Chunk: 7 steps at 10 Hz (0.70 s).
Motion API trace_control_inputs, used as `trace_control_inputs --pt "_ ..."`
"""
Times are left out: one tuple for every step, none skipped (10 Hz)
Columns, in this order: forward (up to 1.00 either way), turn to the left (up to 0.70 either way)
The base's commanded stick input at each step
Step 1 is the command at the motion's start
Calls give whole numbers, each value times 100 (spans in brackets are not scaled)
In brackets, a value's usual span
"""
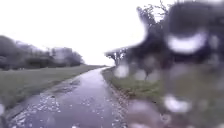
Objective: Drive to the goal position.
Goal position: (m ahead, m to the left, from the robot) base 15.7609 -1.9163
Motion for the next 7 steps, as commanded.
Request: trace_control_inputs --pt "0 9" --pt "0 3" --pt "0 0" --pt "0 0" --pt "0 0" --pt "0 0" --pt "0 0"
